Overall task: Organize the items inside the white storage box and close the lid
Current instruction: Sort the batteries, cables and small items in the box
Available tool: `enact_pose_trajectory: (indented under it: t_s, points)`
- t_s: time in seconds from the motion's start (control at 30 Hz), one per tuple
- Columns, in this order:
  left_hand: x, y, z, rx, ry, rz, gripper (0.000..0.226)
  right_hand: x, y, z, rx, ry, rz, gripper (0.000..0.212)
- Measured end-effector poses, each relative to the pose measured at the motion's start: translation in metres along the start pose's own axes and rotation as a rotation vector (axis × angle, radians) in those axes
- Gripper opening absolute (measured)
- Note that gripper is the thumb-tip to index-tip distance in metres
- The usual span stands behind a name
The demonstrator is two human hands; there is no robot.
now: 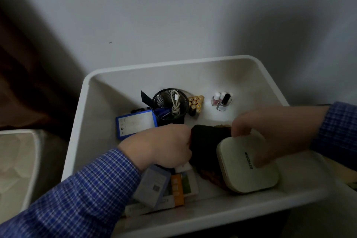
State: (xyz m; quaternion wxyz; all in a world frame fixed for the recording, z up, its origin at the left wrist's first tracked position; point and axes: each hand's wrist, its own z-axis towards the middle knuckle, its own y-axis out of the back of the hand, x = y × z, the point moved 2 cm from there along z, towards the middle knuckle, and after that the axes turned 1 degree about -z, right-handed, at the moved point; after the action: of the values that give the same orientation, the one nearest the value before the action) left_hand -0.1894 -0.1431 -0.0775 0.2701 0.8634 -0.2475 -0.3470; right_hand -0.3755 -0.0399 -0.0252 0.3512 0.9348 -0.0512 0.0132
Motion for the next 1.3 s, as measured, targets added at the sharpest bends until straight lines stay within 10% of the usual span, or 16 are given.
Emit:
enact_pose_trajectory:
  t_s: [0.23, 0.4, 0.63, 1.3]
  points:
    - [-0.01, -0.012, 0.019, -0.144, 0.045, 0.005, 0.021, 0.004, -0.027, 0.018, -0.034, -0.01, -0.11, 0.098]
    - [-0.017, -0.01, 0.033, -0.137, 0.008, -0.06, 0.055, 0.004, -0.028, 0.028, -0.113, 0.013, -0.153, 0.084]
    - [-0.003, -0.007, 0.045, -0.101, 0.044, -0.046, 0.028, -0.003, -0.017, 0.026, -0.027, 0.135, -0.043, 0.032]
    - [-0.021, -0.02, 0.028, 0.033, -0.163, 0.019, 0.078, -0.024, 0.051, 0.0, -0.128, 0.085, 0.136, 0.047]
